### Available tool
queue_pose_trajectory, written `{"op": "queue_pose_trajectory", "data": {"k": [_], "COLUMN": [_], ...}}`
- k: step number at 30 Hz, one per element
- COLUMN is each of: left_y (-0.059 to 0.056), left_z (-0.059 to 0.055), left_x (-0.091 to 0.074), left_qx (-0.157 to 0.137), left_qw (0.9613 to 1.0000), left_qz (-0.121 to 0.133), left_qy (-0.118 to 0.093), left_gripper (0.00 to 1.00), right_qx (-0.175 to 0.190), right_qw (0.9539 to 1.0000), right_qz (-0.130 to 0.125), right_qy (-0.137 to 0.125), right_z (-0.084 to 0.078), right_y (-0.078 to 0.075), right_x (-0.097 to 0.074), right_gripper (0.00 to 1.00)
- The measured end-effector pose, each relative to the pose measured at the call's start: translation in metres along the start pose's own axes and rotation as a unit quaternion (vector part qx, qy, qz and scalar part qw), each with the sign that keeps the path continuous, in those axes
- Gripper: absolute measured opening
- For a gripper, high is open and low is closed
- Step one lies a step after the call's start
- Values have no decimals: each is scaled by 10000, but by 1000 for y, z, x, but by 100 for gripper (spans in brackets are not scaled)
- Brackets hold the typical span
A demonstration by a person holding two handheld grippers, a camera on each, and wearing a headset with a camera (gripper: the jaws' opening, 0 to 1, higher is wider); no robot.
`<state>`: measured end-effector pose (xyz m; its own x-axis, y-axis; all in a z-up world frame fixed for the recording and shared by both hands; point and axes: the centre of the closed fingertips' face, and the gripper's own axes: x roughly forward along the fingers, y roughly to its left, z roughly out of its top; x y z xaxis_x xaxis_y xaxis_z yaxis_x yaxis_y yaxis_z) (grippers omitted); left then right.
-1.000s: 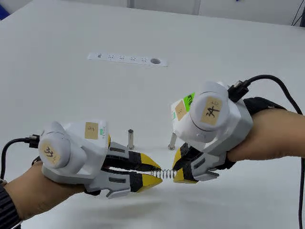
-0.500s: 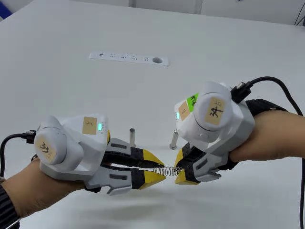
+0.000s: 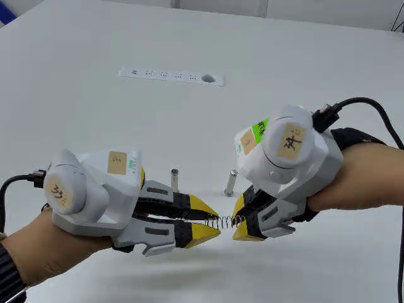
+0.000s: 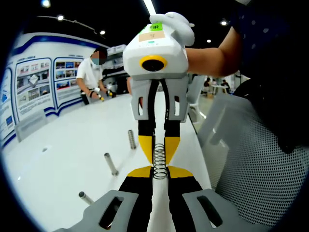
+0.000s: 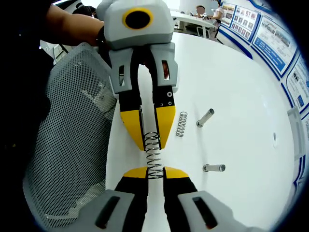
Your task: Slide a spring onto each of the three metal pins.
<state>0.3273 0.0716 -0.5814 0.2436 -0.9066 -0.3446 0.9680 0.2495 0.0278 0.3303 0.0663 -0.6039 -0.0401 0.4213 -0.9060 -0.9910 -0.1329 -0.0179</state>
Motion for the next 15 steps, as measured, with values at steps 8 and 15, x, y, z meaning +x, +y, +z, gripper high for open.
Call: {"op": "queue_pose_trajectory", "data": {"k": [8, 15], "left_y": [4, 3], "left_z": [-2, -3], "left_x": [-2, -2], "left_qx": [-72, -65], "left_qw": [10000, 10000], "left_qz": [42, 33], "left_qy": [-21, -22], "left_gripper": [11, 11], "right_qx": [-139, -178], "right_qw": [9998, 9993], "right_qz": [-89, -34], "right_qy": [-114, -326], "right_z": [19, 37], "right_y": [-2, 2], "right_x": [-13, -18], "right_gripper": [12, 12]}}
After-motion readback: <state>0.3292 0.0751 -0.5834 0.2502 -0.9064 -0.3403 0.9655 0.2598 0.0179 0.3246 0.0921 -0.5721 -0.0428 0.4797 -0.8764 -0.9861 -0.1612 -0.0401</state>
